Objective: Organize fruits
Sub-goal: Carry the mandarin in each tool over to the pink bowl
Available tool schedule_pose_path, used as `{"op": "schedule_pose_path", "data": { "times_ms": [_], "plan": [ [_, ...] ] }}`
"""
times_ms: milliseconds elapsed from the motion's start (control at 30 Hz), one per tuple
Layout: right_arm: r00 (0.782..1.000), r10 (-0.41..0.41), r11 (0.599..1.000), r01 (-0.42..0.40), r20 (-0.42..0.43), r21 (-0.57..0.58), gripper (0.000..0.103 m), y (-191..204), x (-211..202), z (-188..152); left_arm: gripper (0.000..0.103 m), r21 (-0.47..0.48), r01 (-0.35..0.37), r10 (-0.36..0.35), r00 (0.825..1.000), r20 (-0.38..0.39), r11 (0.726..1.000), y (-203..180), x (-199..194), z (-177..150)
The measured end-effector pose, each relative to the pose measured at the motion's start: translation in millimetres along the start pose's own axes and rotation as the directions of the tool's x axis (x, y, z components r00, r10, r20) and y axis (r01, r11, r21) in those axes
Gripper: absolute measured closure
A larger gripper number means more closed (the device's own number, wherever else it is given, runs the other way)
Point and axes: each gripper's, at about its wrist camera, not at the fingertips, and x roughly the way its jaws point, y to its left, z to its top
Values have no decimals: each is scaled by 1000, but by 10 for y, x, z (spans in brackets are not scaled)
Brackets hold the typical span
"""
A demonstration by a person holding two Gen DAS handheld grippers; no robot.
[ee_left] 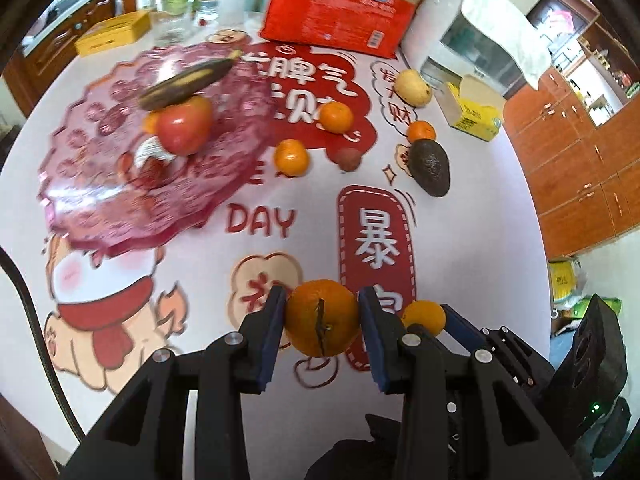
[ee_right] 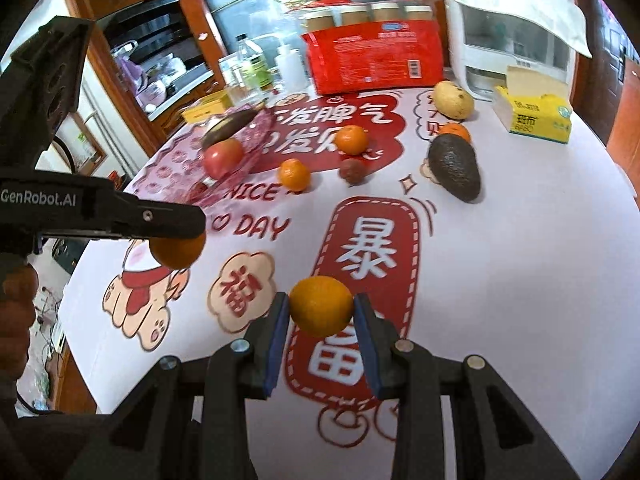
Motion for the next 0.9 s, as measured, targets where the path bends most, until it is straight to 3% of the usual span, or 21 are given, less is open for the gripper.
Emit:
{"op": "schedule_pose_path", "data": {
  "times_ms": [300,900],
  "plan": [
    [999,43,999,-43,-21,-13,70,347,8,-107,67,-31,-36,38,998,51,999,433,-296,-232],
    [998,60,998,-61,28,33,70,1361,228,102,67,110,-80,69,993,100,991,1395,-832,-86]
  ]
}}
